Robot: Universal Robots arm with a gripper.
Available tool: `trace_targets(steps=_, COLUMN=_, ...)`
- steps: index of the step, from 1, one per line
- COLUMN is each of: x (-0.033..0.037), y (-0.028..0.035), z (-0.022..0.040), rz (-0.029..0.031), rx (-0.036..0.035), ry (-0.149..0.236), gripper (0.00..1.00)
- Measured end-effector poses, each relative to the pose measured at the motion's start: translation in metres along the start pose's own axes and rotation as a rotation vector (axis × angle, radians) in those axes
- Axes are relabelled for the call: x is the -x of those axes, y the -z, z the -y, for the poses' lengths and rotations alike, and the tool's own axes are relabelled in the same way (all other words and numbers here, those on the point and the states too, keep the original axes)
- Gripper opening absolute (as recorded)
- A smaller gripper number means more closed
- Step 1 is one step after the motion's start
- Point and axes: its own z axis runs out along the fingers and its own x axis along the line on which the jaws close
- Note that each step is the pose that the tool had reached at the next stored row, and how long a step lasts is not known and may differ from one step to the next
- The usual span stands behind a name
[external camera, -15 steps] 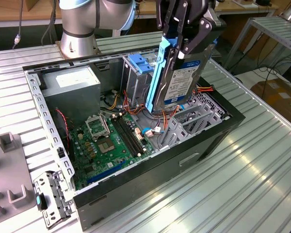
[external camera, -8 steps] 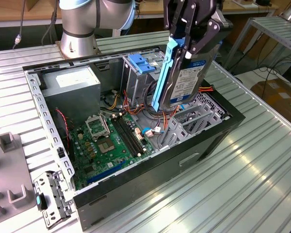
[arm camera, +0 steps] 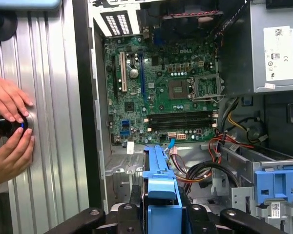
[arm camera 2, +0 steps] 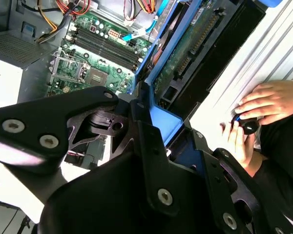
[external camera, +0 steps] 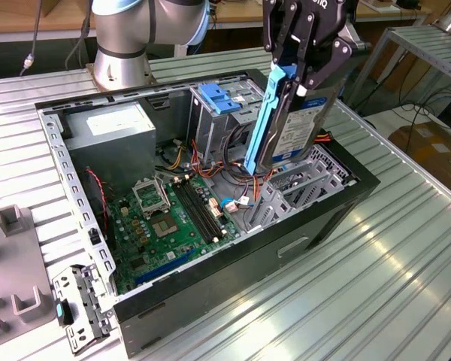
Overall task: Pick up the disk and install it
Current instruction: 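Insert the disk into the insertion slot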
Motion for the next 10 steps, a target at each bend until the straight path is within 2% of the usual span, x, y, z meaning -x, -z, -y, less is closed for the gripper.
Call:
trace_targets(steps=6, x=0.0005, y=-0.0018, z=0.009, rz=0.0001, rx=0.0, ry=0.0, gripper=0.37)
trace_targets(steps=10, x=0.0005, y=-0.0019, z=0.0097, rz=0.0002, rx=0.0, ry=0.0, gripper=0.37)
